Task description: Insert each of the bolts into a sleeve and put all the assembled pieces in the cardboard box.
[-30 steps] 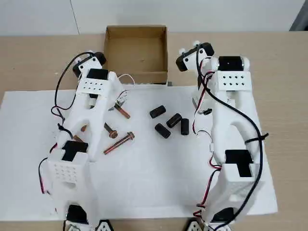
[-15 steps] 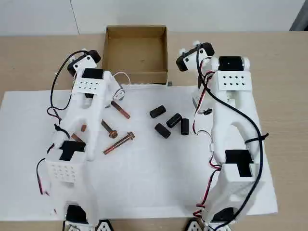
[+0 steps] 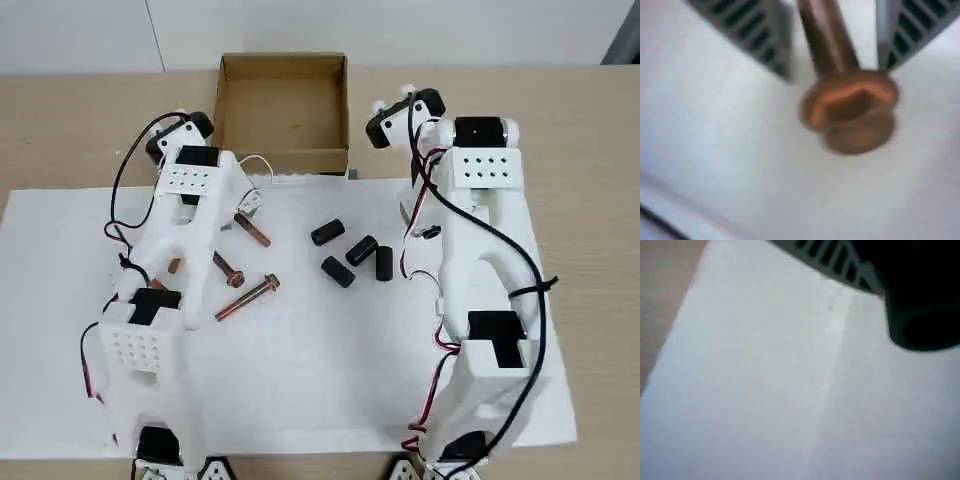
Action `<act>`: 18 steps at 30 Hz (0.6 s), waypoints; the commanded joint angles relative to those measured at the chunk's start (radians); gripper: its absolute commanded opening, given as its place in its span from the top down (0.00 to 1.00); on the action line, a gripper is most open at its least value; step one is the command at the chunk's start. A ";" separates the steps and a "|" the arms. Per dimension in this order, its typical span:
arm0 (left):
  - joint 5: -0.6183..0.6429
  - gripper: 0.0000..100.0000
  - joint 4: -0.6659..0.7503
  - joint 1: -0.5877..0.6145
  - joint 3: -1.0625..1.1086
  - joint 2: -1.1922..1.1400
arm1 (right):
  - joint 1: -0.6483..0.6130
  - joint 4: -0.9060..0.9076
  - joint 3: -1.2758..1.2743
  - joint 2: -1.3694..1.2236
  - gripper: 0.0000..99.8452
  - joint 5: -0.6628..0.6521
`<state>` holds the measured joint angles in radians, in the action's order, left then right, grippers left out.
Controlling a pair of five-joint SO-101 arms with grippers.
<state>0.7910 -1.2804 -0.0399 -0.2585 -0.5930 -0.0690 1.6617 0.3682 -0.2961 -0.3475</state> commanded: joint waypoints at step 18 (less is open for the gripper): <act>-0.049 1.00 -0.354 -0.071 -0.357 0.149 | -0.001 0.005 -0.097 0.456 0.99 0.003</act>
<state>0.7848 -1.5796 -0.0921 -0.5117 -0.5654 -0.0706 1.6617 0.3084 0.0245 -0.3475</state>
